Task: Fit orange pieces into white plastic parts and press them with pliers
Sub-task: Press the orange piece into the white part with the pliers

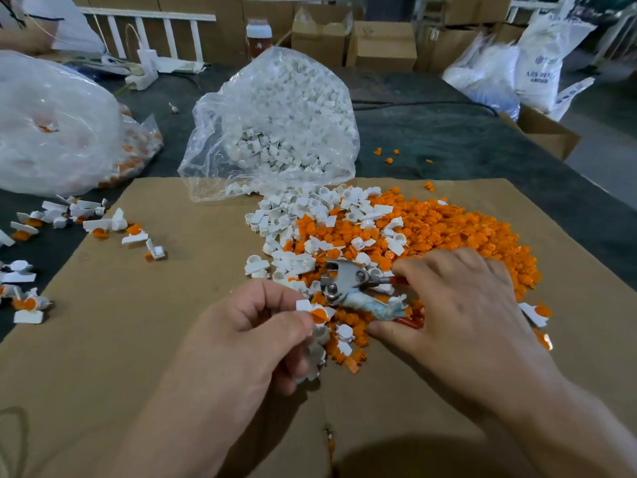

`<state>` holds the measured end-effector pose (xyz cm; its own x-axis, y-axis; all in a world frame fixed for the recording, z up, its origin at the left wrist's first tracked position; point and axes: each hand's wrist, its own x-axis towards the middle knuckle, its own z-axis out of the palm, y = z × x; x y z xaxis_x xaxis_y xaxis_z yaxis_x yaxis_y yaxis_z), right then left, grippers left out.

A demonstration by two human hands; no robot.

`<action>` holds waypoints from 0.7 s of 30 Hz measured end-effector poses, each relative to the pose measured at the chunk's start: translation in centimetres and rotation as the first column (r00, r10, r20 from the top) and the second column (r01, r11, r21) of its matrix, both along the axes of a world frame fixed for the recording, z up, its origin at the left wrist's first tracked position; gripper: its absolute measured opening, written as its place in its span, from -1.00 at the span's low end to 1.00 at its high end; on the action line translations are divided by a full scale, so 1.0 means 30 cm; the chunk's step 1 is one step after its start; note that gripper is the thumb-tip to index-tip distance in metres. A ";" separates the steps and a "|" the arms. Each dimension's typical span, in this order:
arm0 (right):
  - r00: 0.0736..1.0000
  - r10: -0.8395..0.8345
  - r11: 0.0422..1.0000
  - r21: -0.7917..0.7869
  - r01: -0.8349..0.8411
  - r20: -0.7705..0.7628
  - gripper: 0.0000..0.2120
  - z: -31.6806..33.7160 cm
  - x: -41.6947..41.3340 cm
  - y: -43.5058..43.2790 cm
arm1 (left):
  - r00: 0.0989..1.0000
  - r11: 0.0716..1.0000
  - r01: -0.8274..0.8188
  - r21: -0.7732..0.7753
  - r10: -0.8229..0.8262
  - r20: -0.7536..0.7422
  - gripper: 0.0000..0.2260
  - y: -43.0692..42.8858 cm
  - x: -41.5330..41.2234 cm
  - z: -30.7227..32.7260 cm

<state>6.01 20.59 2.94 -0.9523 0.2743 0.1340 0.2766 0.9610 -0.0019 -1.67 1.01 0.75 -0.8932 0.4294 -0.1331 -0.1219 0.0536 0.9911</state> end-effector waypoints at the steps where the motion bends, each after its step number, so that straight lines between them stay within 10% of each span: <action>1: 1.000 0.013 1.000 -0.002 -0.013 0.000 -0.30 0.002 -0.001 0.001 | 1.000 1.000 -0.007 -0.008 0.007 0.001 -0.95 0.002 0.001 0.000; 6: 0.899 0.243 0.944 -0.123 -0.305 -0.364 -0.67 0.017 0.014 -0.062 | 0.998 0.999 -0.021 -0.029 0.020 -0.059 -0.90 0.012 0.019 0.007; 14: 0.830 0.410 0.857 -0.152 -0.493 -0.378 -0.81 0.014 0.025 -0.090 | 0.961 0.999 0.047 -0.019 -0.051 -0.272 -0.91 0.008 0.060 0.010; 21: 0.831 0.337 0.766 -0.385 -0.515 -0.442 -0.91 0.015 0.041 -0.101 | 0.978 0.950 0.204 0.238 -0.207 -0.016 -0.70 0.004 0.038 0.004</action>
<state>7.22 17.56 3.38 -0.9048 -0.0370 0.4242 -0.2655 0.8279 -0.4940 -0.54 1.15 0.85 -0.7815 0.6238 -0.0131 -0.1423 -0.1578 0.9772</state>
